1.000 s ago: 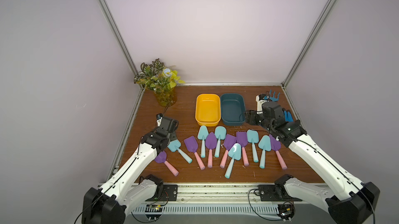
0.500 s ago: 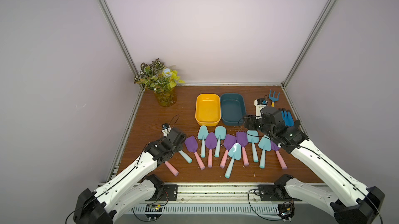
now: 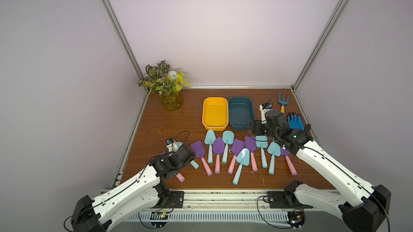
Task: Sort the small shovels by color and place them into the storage box
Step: Pick up the shovel from the center of the board.
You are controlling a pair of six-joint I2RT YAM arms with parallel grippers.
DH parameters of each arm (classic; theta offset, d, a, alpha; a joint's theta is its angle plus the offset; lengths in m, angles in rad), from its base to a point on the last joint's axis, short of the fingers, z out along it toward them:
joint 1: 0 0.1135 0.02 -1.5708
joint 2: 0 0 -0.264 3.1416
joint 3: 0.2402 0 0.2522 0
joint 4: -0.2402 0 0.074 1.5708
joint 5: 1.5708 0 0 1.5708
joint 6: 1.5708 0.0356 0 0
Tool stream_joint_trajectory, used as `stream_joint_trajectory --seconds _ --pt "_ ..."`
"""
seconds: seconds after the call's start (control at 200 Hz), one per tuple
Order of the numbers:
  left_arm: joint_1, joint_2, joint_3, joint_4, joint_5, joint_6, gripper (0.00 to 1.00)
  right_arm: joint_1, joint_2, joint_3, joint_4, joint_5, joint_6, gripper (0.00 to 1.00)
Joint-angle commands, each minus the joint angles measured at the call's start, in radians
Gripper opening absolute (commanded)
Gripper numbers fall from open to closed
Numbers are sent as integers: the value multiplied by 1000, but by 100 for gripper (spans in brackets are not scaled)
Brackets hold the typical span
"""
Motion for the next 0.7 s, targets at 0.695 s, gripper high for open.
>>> stream_joint_trajectory --seconds 0.695 --pt "-20 -89 -135 -116 65 -152 61 1 35 14 46 27 -71 74"
